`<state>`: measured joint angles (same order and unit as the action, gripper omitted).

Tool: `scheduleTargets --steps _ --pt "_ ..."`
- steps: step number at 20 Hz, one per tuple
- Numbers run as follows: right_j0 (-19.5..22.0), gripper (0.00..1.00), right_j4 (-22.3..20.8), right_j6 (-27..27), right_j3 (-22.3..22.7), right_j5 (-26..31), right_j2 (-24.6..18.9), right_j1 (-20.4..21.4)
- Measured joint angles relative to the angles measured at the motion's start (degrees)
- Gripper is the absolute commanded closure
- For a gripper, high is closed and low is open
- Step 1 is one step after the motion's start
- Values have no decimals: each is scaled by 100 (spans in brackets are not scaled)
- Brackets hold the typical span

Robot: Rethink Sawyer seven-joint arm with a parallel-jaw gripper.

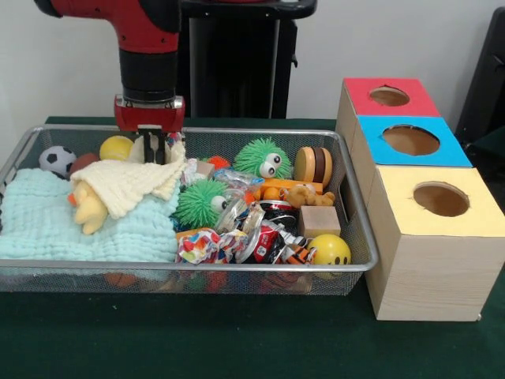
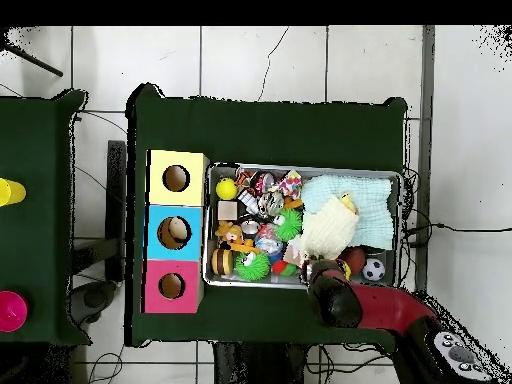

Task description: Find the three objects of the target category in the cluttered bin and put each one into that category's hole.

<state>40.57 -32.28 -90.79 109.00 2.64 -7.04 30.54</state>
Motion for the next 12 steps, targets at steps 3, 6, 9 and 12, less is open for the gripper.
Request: scheduleTargets --steps 3,6,9,12 --pt "-14 100 3 0 -1 -70 -2 -70" --pt "-29 100 9 0 5 -57 -4 -43" --pt "-38 100 34 0 33 45 -7 75" --pt "-37 100 110 0 129 256 -17 315"
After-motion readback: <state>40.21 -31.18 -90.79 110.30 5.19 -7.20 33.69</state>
